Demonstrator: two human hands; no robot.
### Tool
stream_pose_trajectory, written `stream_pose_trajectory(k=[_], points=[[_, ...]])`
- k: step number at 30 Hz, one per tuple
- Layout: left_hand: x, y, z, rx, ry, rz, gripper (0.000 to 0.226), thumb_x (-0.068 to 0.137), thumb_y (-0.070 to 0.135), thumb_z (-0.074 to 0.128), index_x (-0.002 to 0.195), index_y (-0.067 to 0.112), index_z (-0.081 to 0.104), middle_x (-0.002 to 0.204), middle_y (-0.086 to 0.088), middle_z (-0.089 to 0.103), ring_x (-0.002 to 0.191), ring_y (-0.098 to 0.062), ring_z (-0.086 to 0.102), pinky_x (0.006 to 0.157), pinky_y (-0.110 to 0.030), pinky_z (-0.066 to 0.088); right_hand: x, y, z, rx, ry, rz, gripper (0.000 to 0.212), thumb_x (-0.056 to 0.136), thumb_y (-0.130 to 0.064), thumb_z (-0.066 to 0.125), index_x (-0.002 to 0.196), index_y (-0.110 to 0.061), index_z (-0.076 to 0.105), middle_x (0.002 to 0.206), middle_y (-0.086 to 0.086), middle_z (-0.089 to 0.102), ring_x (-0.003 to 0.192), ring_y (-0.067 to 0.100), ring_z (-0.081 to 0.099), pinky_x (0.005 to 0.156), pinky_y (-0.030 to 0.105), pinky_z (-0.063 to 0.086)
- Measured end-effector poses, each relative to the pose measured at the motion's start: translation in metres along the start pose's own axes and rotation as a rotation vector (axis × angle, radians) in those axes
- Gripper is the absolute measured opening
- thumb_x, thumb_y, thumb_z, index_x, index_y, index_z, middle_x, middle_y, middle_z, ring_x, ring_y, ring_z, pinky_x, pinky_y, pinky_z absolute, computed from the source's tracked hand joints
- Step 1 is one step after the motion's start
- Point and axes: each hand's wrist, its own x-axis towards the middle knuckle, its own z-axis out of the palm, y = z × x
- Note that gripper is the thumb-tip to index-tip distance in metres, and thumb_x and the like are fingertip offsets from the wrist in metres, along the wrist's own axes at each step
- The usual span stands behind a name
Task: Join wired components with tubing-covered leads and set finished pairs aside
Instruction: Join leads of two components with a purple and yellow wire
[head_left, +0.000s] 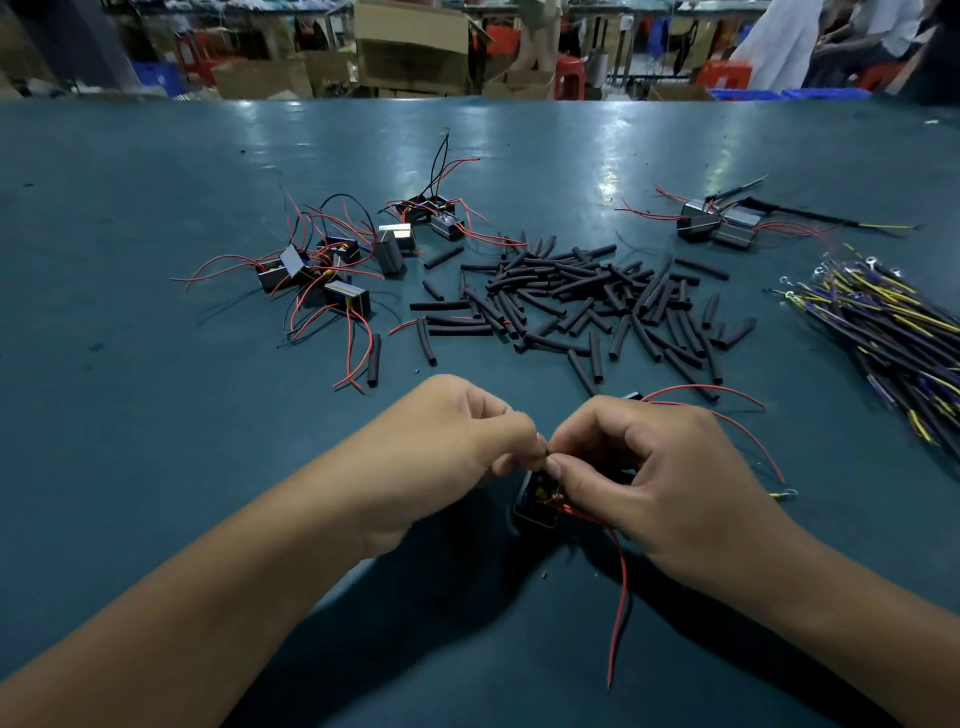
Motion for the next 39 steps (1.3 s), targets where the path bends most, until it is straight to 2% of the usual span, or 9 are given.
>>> stream_pose_trajectory(k=[2,5,8,17,22,28,33,35,39], points=[[0.0,-0.001,-0.008,0.165,0.005,0.153,0.02,0.082,0.033,0.067,0.068,0.019,0.065,0.066,-0.006,0.054,0.06,-0.021,0.04,0.057,-0.04,0.031,0.0,0.0,-0.002,-0.001,0.002,0.007,0.014,0.086,-0.013,0.077,0.078,-0.021,0.07,0.065,-0.014,0.067,0.059,0.005,0.063,0.058,0.01,0.042],[-0.002,0.001,-0.026,0.459,0.054,0.496,0.014,0.087,0.017,0.073,0.091,0.03,0.069,0.085,0.013,0.061,0.07,-0.007,0.053,0.064,-0.015,0.038,0.0,-0.001,-0.004,-0.015,0.006,0.016,0.013,0.086,-0.015,0.077,0.078,-0.022,0.07,0.067,-0.015,0.068,0.06,0.006,0.063,0.058,0.009,0.041],[0.0,0.002,-0.032,0.592,0.022,0.697,0.016,0.085,0.017,0.079,0.098,0.025,0.072,0.095,0.012,0.06,0.085,-0.014,0.055,0.074,-0.018,0.042,0.0,-0.001,-0.004,-0.012,0.006,0.019,0.013,0.086,-0.013,0.077,0.078,-0.022,0.07,0.067,-0.013,0.068,0.06,0.007,0.064,0.057,0.011,0.043],[0.008,-0.005,-0.027,0.769,0.087,0.838,0.015,0.087,0.035,0.071,0.096,0.024,0.076,0.096,0.011,0.064,0.086,-0.015,0.057,0.081,-0.042,0.044,-0.001,0.0,-0.004,-0.016,-0.004,0.003,0.013,0.086,-0.013,0.075,0.079,-0.023,0.07,0.066,-0.013,0.067,0.06,0.008,0.064,0.057,0.014,0.045],[0.009,-0.004,-0.025,0.833,0.107,0.862,0.014,0.091,0.037,0.067,0.092,0.027,0.075,0.093,0.012,0.065,0.081,-0.017,0.055,0.076,-0.036,0.042,-0.001,0.0,-0.005,-0.016,-0.001,-0.003,0.011,0.085,-0.015,0.074,0.078,-0.023,0.069,0.066,-0.014,0.067,0.06,0.008,0.063,0.057,0.012,0.043],[0.008,-0.006,-0.021,0.741,0.044,0.782,0.01,0.096,0.032,0.063,0.093,0.025,0.069,0.091,0.012,0.06,0.083,-0.015,0.054,0.078,-0.035,0.043,-0.002,0.002,-0.005,-0.011,-0.001,-0.009,0.01,0.086,-0.016,0.074,0.079,-0.022,0.069,0.067,-0.012,0.067,0.061,0.01,0.064,0.057,0.02,0.048],[0.006,-0.007,-0.018,0.415,-0.103,0.497,0.016,0.097,0.031,0.061,0.088,0.019,0.067,0.079,-0.004,0.061,0.072,-0.023,0.054,0.067,-0.047,0.045,-0.002,0.002,-0.004,-0.006,0.001,-0.017,0.008,0.086,-0.02,0.074,0.081,-0.023,0.07,0.067,-0.012,0.068,0.061,0.009,0.063,0.057,0.019,0.047],[0.007,-0.007,-0.015,0.265,-0.119,0.353,0.023,0.092,0.033,0.061,0.083,0.013,0.068,0.071,-0.012,0.058,0.065,-0.024,0.046,0.062,-0.043,0.039,-0.002,0.002,-0.004,0.001,-0.004,-0.017,0.011,0.087,-0.016,0.075,0.08,-0.023,0.07,0.066,-0.013,0.067,0.06,0.008,0.063,0.057,0.016,0.046],[0.009,-0.006,-0.009,0.018,-0.153,0.127,0.021,0.084,0.031,0.063,0.07,0.016,0.069,0.064,-0.001,0.054,0.061,-0.018,0.038,0.056,-0.027,0.028,-0.001,0.003,-0.004,0.014,-0.006,-0.004,0.013,0.086,-0.012,0.076,0.08,-0.021,0.07,0.066,-0.013,0.067,0.059,0.008,0.063,0.058,0.013,0.045]])
